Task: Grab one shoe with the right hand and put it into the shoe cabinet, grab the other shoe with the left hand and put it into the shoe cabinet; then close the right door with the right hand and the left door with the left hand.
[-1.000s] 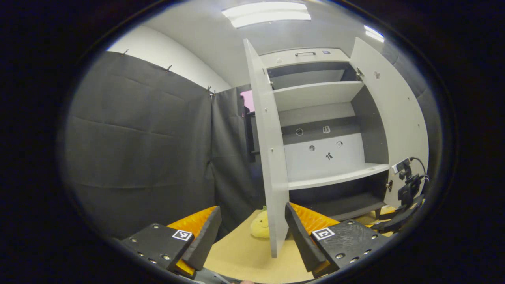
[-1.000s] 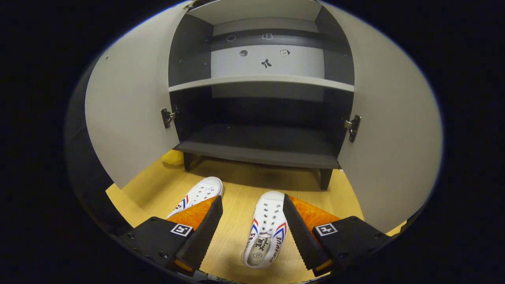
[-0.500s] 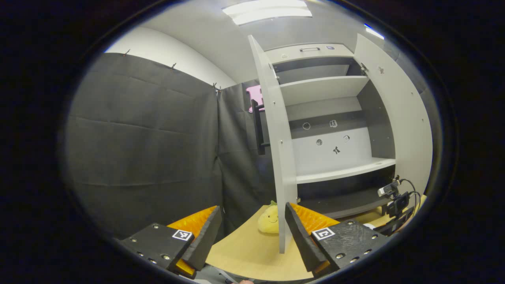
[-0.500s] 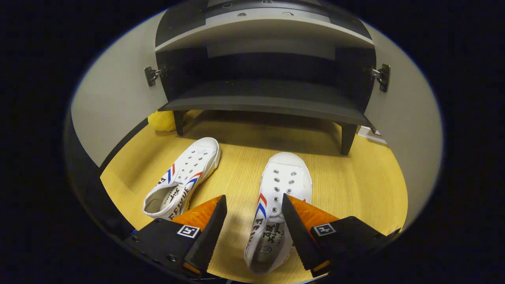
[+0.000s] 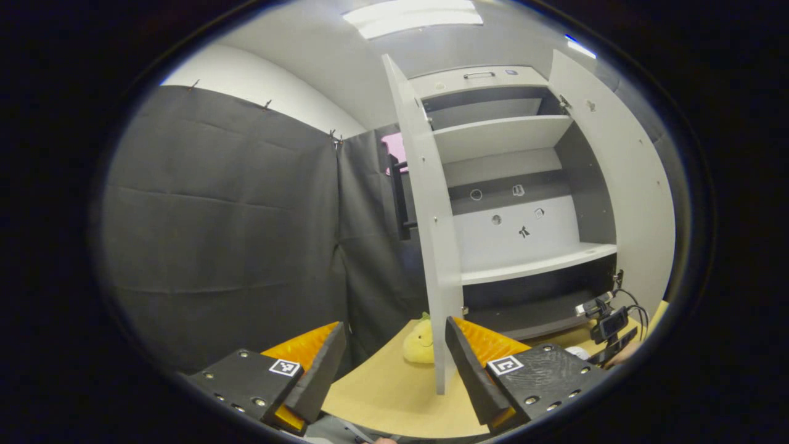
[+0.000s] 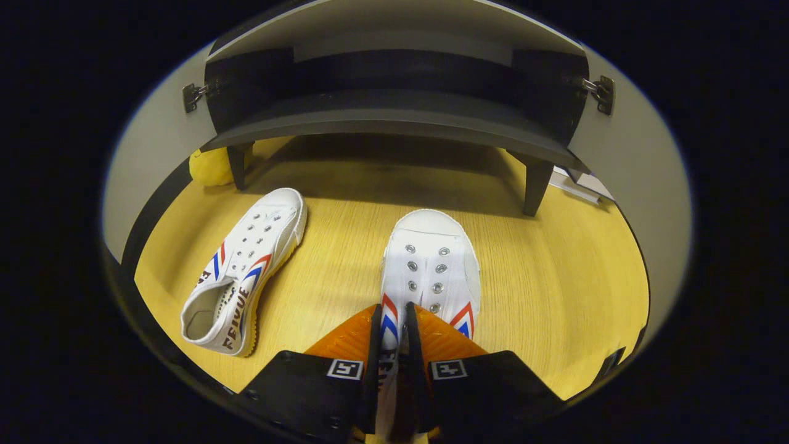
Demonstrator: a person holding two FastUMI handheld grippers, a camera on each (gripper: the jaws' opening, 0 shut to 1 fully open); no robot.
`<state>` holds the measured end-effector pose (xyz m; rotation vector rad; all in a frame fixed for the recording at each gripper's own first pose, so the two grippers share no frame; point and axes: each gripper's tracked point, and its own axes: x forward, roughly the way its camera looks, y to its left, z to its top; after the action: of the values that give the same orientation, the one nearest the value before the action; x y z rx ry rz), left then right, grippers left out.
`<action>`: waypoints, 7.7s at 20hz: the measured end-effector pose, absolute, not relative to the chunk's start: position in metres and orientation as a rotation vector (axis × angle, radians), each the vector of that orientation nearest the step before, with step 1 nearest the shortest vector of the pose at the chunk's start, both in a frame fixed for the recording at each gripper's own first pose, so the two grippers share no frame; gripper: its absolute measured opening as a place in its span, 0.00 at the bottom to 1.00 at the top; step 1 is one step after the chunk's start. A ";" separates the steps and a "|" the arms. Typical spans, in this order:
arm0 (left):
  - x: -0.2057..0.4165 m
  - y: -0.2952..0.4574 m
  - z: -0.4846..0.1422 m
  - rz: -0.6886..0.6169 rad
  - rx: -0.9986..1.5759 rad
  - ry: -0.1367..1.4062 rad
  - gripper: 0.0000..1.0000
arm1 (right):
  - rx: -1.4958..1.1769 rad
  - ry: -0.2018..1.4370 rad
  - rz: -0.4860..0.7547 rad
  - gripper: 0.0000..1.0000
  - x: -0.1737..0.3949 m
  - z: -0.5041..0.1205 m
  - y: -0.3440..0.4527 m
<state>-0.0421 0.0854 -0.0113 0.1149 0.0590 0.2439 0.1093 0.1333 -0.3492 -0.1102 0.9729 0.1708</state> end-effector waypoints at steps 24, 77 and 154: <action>-0.008 0.025 -0.026 0.054 0.048 0.045 0.94 | 0.186 0.573 0.236 0.01 0.141 -0.110 0.119; 0.091 -0.068 -0.158 -0.183 -0.052 0.421 0.94 | 0.013 0.176 0.311 0.98 0.183 0.010 0.116; 0.112 -0.079 -0.230 -0.276 -0.062 0.283 0.01 | -0.051 0.351 0.075 0.97 0.014 -0.096 0.021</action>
<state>0.1120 -0.0786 -0.2295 -0.0620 0.2834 -0.2757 0.0144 0.0207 -0.0962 -0.0514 0.3509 0.0755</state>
